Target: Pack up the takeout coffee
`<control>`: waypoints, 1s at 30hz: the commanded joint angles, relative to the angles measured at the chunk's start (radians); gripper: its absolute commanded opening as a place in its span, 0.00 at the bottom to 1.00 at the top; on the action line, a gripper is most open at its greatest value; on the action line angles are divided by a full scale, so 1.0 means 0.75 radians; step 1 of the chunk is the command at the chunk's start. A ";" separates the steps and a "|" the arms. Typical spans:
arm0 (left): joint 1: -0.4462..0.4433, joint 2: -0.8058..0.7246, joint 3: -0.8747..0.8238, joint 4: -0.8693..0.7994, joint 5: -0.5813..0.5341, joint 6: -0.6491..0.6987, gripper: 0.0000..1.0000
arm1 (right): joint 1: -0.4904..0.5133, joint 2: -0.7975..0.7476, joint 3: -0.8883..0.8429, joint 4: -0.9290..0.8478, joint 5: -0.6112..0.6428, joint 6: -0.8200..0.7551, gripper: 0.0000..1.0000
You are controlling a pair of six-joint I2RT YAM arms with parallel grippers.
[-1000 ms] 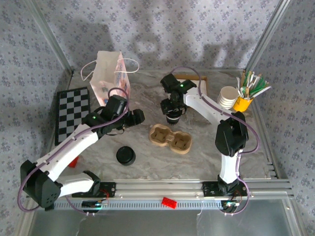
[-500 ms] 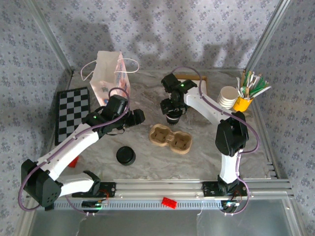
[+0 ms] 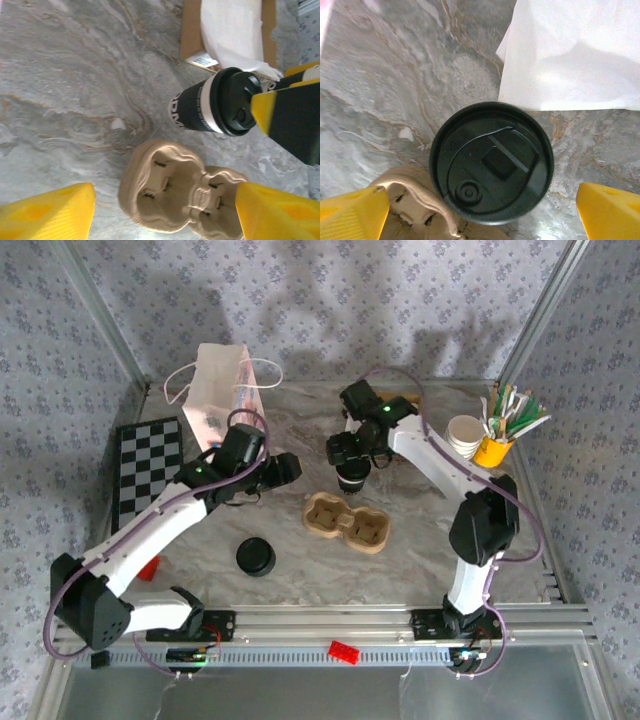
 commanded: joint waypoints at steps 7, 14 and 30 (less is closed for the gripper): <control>-0.056 0.327 0.225 0.224 0.203 0.011 0.62 | -0.132 -0.153 -0.176 0.012 -0.267 0.117 0.89; -0.056 0.547 0.379 0.203 0.269 0.118 0.54 | -0.173 -0.111 -0.219 -0.012 -0.313 0.113 0.83; -0.043 0.810 0.569 0.134 0.342 0.235 0.45 | -0.174 0.012 -0.191 0.023 -0.316 0.091 0.71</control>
